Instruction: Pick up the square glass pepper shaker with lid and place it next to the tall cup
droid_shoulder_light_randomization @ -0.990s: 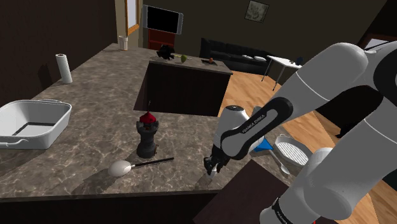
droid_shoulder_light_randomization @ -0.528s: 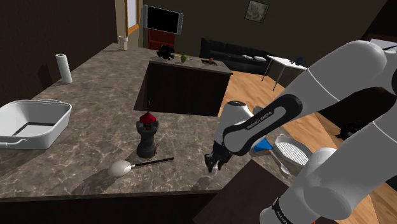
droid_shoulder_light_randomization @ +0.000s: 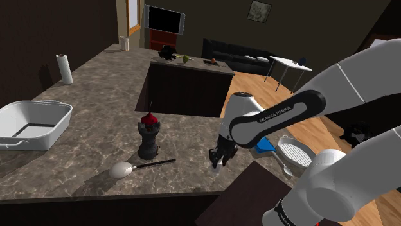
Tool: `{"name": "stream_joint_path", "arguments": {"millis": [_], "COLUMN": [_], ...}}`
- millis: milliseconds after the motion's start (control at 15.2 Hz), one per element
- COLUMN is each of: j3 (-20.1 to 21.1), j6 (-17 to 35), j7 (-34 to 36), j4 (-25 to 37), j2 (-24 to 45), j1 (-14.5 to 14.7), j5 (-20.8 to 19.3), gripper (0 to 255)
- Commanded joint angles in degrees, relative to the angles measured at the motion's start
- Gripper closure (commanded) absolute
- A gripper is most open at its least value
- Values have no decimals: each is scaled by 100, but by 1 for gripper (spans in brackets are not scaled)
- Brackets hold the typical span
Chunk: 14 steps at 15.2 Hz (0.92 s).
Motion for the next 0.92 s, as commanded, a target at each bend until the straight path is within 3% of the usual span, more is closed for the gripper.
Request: {"name": "stream_joint_path", "arguments": {"millis": [0,858], "j3": [-9,-40], "j6": [-254,-1665], "j7": [17,137], "j4": [59,493], "j2": [-189,-1170], "j1": [-22,-73], "j5": [-37,-163], "gripper": [255,255]}}
